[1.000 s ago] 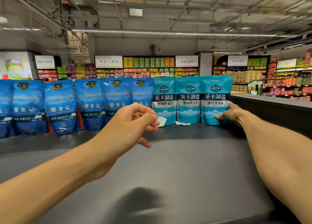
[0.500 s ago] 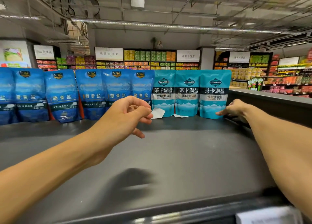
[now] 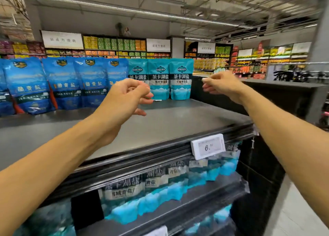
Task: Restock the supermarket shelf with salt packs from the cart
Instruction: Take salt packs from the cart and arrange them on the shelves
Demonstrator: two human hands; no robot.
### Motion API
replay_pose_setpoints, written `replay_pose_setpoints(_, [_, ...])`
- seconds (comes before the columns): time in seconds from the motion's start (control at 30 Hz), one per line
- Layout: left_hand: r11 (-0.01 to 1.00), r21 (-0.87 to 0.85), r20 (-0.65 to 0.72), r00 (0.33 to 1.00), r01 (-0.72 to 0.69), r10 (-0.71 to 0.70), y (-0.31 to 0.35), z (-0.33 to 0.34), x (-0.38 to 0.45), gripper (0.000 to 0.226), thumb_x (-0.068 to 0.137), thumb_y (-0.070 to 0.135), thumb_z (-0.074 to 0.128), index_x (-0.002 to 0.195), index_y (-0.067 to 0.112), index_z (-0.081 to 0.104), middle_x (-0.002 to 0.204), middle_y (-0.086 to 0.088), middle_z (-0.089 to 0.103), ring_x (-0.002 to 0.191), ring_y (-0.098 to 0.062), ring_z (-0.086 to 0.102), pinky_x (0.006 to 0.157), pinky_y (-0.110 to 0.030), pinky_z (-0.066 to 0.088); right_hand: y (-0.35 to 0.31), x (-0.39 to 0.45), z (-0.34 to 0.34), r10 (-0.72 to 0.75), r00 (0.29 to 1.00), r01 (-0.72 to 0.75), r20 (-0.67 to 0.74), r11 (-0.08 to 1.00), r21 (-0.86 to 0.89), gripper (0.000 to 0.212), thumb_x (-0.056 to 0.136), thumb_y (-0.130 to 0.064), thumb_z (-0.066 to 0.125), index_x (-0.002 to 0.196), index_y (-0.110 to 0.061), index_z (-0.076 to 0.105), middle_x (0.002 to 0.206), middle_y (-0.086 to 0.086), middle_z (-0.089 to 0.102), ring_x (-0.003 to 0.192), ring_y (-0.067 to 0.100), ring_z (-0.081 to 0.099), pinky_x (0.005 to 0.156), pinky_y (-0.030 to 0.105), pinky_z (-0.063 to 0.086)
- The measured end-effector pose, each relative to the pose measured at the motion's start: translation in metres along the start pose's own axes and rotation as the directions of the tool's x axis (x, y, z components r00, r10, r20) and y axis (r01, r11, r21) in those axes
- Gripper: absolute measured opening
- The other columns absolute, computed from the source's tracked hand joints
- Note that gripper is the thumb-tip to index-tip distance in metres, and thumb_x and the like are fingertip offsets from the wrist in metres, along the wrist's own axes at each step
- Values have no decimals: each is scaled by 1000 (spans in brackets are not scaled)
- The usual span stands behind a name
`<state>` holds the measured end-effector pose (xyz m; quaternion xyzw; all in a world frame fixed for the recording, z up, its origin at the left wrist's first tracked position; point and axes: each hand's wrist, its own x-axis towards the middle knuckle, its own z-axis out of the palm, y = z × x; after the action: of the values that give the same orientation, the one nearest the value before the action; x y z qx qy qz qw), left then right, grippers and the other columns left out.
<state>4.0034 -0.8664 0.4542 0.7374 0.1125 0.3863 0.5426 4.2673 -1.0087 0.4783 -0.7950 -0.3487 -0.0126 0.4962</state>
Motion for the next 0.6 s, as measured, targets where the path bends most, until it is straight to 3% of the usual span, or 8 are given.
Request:
replay_pose_setpoints(0.13, [986, -164, 112, 992, -34, 53, 10, 26, -43, 6, 96, 18, 56, 94, 18, 62, 84, 1, 70, 81, -12, 71, 66, -31, 53, -11, -98, -15, -109, 983, 128, -149, 984, 122, 19, 98, -21, 60, 109, -9, 67, 98, 11, 74, 93, 21, 73, 88, 37, 59])
replay_pose_setpoints(0.27, [962, -267, 267, 956, -51, 125, 0, 61, -98, 10, 96, 15, 56, 90, 20, 62, 81, 3, 70, 83, -14, 71, 62, -27, 54, -3, -211, -29, -94, 946, 158, -309, 969, 191, 23, 95, -23, 63, 107, -3, 69, 89, 13, 75, 82, 26, 75, 72, 34, 60])
replay_pose_setpoints(0.47, [923, -335, 552, 833, 189, 30, -44, 145, -196, 7, 95, 4, 54, 101, 7, 58, 87, -6, 65, 77, -11, 66, 58, -27, 50, 70, -386, -51, 121, 849, -43, -514, 986, 161, 15, 97, -16, 60, 97, -6, 71, 78, 6, 73, 64, 20, 69, 56, 31, 55])
replay_pose_setpoints(0.6, [907, -204, 725, 679, 369, -113, -84, 213, -266, 10, 94, -2, 53, 99, 5, 57, 82, -7, 63, 62, -5, 62, 49, -23, 46, 131, -496, -62, 349, 700, -256, -623, 937, 238, 13, 94, -26, 63, 89, -18, 72, 78, 7, 74, 64, 21, 71, 53, 26, 55])
